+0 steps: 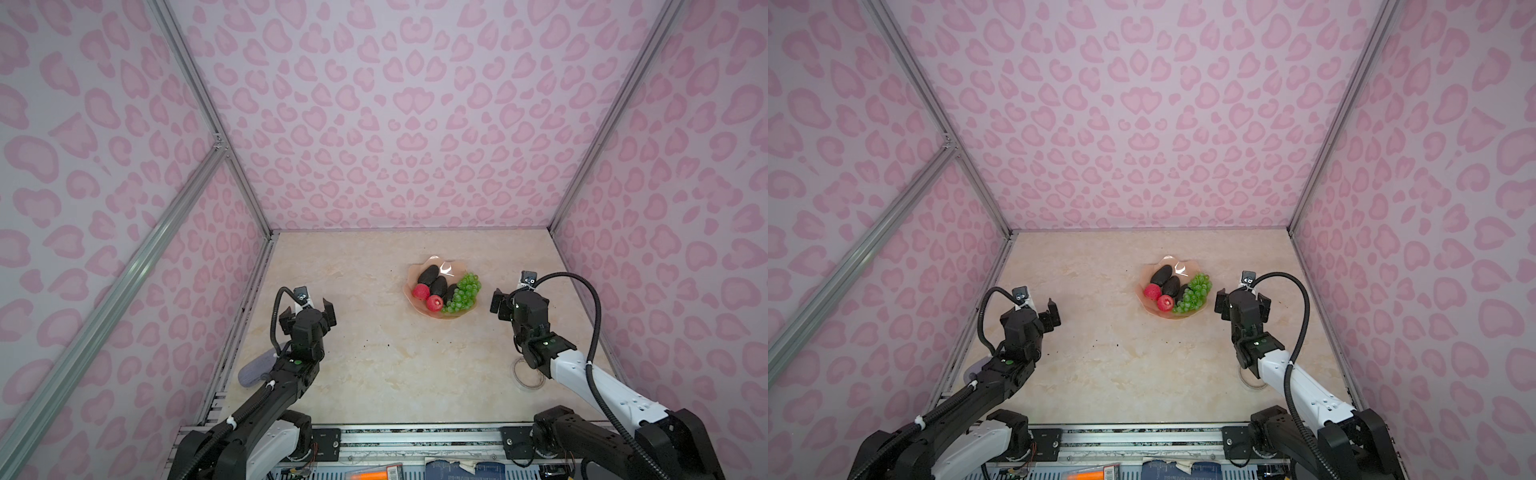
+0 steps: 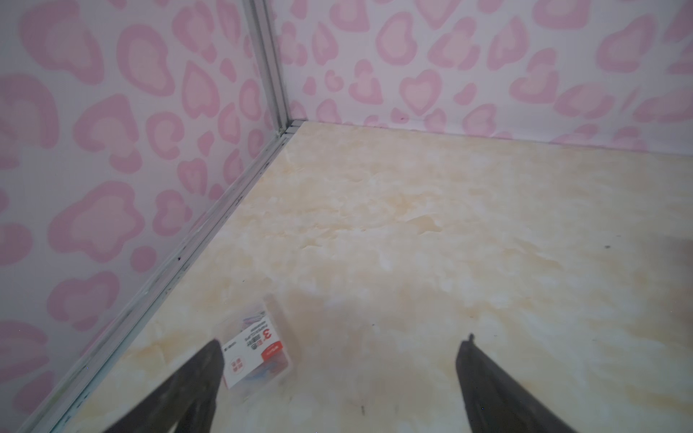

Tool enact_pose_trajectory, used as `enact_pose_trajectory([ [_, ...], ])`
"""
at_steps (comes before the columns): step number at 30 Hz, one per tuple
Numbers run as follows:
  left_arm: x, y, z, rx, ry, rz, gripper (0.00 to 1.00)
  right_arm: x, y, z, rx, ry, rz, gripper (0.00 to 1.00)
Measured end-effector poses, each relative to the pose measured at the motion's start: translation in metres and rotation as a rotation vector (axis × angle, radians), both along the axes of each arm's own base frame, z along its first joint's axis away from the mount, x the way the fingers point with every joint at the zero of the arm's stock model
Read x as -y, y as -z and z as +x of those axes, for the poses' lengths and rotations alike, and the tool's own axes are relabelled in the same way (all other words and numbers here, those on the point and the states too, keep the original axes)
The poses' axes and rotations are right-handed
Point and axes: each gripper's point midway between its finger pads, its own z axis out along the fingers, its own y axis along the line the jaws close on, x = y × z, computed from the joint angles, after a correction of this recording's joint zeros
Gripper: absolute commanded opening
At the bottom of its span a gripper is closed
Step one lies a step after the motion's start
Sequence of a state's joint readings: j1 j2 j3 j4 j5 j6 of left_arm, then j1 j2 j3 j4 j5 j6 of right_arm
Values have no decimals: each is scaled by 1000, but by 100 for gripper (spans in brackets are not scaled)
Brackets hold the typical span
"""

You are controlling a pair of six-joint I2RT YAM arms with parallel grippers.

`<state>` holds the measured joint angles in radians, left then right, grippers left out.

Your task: Place and organize the fake fruits in the fruit bowl

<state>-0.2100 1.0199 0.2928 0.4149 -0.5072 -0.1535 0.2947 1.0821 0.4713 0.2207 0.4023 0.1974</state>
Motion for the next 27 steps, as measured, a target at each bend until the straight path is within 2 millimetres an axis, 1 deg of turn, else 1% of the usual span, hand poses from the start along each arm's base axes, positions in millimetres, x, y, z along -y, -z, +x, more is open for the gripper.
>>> enact_pose_trajectory([
  [1,-9,9,0,-8,-17,-4,98,5,3,0,-1,17,-13,99],
  [2,-14,14,1,-4,-27,-8,97,10,6,2,2,36,-26,99],
  [5,-16,28,8,-6,-1,-29,98,26,21,4,13,81,-59,99],
  [8,-19,24,22,22,8,-42,98,42,43,2,-3,116,-83,99],
  [10,-26,15,32,59,1,-49,98,47,50,3,3,127,-98,99],
  [12,-31,12,37,88,-4,-50,98,47,52,4,17,120,-115,99],
  [16,-27,35,45,52,32,-53,98,51,42,13,84,119,-135,99],
  [17,-25,38,46,38,41,-54,98,53,44,14,91,118,-140,99],
  [21,-24,29,52,74,53,-53,98,53,65,18,74,102,-149,99],
  [23,-24,28,53,79,54,-51,98,53,70,21,72,91,-159,99],
  [25,-22,28,54,80,61,-53,98,52,64,23,90,89,-156,99],
  [27,-22,27,54,80,61,-52,98,51,51,29,134,92,-146,99],
])
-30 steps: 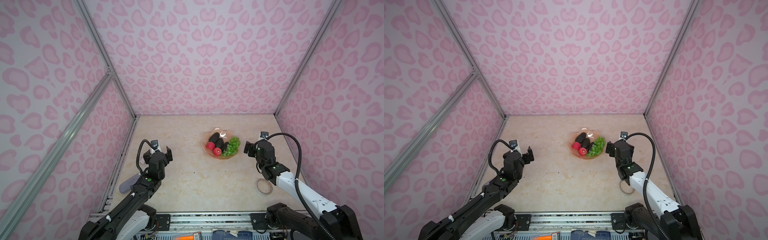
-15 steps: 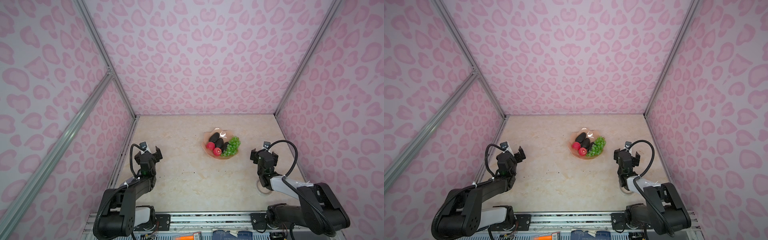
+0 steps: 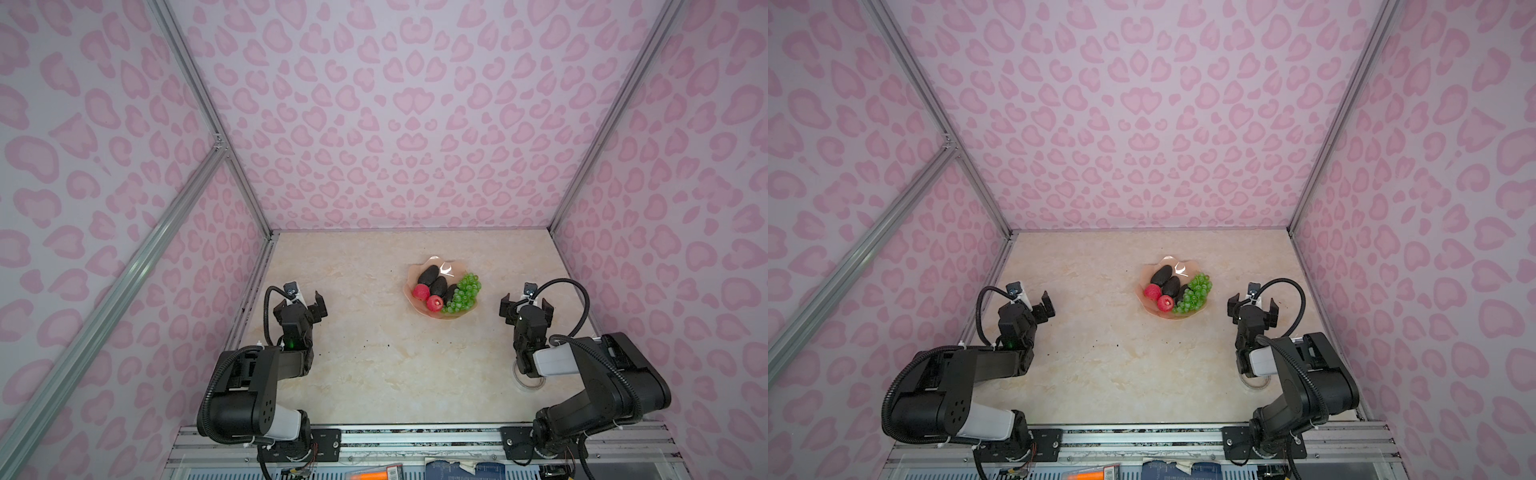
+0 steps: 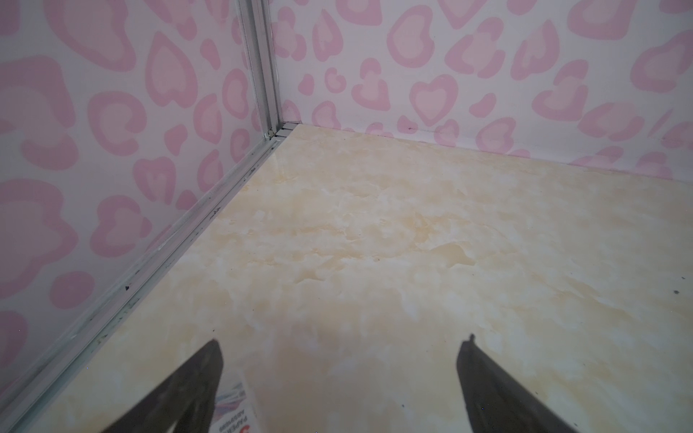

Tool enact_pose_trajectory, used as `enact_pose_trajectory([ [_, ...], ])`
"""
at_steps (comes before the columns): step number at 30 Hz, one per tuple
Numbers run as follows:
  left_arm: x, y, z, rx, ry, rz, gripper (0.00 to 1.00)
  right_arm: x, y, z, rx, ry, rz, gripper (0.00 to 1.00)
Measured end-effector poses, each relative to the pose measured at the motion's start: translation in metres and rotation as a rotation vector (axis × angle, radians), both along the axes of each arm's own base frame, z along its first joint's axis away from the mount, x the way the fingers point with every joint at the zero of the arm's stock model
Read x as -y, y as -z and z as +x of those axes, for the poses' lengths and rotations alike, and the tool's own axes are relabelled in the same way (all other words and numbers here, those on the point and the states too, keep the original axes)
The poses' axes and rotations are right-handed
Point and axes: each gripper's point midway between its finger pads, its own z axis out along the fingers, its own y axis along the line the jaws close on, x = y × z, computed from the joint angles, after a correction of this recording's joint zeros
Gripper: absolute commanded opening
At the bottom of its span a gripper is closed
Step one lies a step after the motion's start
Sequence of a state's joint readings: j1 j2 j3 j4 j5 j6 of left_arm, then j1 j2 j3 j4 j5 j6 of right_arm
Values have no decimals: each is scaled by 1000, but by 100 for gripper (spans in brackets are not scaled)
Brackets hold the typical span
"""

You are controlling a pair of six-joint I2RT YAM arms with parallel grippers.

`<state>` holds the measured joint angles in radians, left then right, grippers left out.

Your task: Place and organize the fake fruits in the fruit bowl

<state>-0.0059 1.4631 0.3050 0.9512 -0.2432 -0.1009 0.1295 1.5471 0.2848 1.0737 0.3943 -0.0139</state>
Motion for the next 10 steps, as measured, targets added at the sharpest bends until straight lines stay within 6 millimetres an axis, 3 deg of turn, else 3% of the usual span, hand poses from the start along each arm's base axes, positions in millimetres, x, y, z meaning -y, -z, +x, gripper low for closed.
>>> enact_pose_trajectory([
  [10,1,-3,3,4,7,6,98,2,-2,3,2,5,4,99],
])
